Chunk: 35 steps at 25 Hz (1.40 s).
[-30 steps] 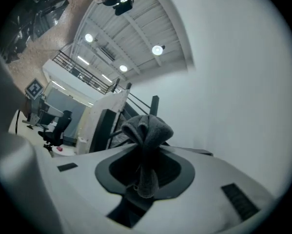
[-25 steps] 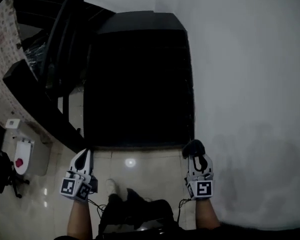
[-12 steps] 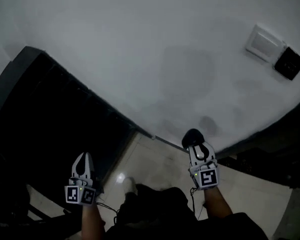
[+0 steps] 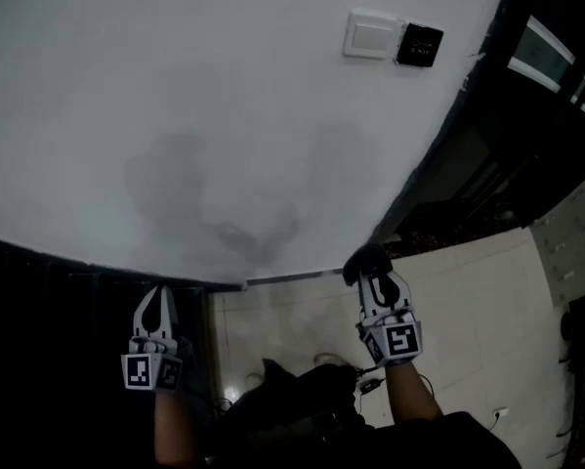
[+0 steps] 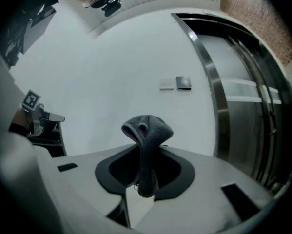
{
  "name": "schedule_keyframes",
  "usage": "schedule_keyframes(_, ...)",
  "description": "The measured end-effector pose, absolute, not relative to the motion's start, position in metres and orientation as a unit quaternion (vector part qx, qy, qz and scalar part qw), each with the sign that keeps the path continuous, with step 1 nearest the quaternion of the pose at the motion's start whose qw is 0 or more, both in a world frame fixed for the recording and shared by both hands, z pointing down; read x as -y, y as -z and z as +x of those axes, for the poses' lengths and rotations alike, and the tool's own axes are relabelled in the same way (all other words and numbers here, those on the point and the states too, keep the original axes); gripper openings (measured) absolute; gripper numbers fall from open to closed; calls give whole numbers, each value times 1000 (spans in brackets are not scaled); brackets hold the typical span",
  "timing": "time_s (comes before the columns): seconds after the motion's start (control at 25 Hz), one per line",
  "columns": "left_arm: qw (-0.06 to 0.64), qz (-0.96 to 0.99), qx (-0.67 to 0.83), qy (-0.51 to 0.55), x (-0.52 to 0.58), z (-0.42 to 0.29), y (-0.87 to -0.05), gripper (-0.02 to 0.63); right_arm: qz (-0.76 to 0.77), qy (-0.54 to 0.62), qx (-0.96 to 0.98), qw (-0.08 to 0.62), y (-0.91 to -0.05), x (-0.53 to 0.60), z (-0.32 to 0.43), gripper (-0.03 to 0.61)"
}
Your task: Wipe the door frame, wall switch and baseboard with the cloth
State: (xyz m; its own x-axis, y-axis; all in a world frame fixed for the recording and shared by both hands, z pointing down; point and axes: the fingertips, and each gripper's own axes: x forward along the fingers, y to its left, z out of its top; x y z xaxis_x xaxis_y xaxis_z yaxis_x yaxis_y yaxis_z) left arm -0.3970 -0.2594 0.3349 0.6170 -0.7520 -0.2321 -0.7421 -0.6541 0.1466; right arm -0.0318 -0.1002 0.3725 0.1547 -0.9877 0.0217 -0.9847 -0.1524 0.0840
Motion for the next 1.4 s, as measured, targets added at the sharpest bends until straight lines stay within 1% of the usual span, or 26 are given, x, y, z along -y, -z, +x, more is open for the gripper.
schedule_keyframes(0.16, 36, 917, 373, 138, 255, -392, -351, -8, 786, 4, 615, 55, -378, 62, -36, 84)
schedule_keyframes(0.32, 68, 925, 346, 142, 244, -392, -368, -8, 781, 3, 620, 73, -383, 53, -53, 84)
schedule_keyframes(0.52, 67, 919, 373, 109, 246, -408, -390, -8, 760, -17, 645, 80, -399, 85, -76, 84)
schedule_keyframes(0.6, 77, 913, 389, 95, 248, -416, -405, -8, 737, -19, 669, 91, -412, 108, -87, 84)
schedule_keyframes(0.68, 71, 905, 412, 83, 252, -423, -413, -8, 709, -31, 696, 104, -432, 133, -101, 84)
schedule_keyframes(0.84, 68, 886, 453, 70, 260, -443, -435, -8, 653, -44, 744, 135, -486, 180, -124, 84)
schedule_keyframes(0.96, 62, 879, 472, 36, 274, -453, -475, -8, 603, -52, 780, 159, -539, 218, -148, 84)
schedule_keyframes(1.08, 68, 869, 489, 22, 297, -456, -523, -8, 558, -61, 811, 167, -595, 251, -177, 84)
schedule_keyframes(1.2, 85, 865, 493, 25, 310, -443, -585, -8, 519, -61, 835, 172, -659, 265, -194, 84)
schedule_keyframes(1.4, 100, 872, 479, 31, 334, -408, -715, -8, 494, -29, 849, 185, -788, 299, -191, 84)
